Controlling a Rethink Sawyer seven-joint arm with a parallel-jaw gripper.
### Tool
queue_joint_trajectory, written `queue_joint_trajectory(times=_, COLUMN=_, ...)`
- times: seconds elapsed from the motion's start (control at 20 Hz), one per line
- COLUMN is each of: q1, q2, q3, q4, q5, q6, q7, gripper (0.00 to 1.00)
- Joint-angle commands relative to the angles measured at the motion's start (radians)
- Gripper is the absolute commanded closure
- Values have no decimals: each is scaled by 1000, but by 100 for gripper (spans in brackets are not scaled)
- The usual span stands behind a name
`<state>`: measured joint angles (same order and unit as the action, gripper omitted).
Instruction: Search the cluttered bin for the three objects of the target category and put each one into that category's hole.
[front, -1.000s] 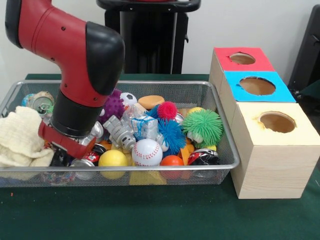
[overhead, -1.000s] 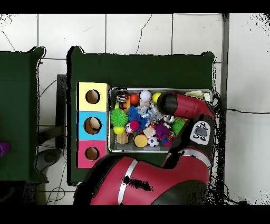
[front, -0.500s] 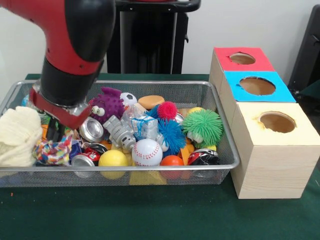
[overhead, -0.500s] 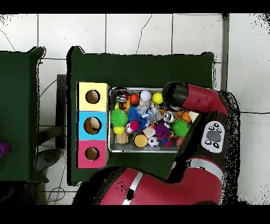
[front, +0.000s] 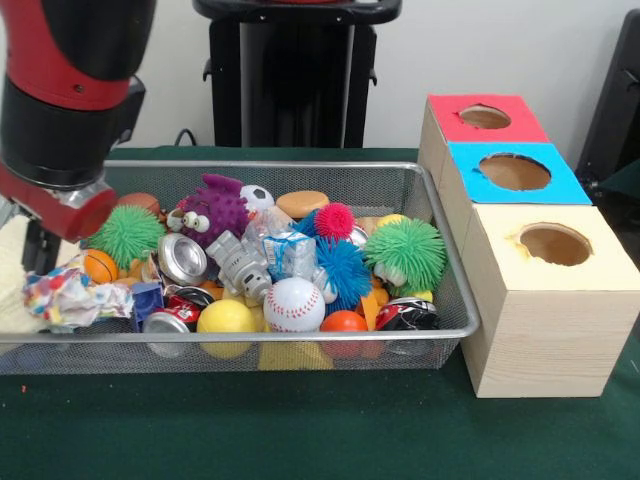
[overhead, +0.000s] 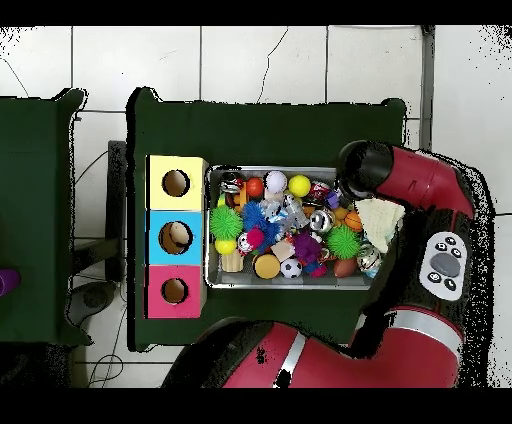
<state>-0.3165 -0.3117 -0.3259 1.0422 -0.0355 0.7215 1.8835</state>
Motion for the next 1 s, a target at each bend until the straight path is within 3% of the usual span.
queue_joint_trajectory(times=0.05, q1=7, q2=57, q3=73, q4=-96, q5=-78, q6=164, q7=-116, gripper=100)
queue_joint_trajectory(times=0.6, q1=152, q2=108, q3=-73, q4=-97, q5=-145, q6=72, q7=119, gripper=100)
queue_joint_trajectory(times=1.0, q1=237, q2=137, q3=-171, q4=-122, q5=-143, q6=105, q7=178, gripper=100)
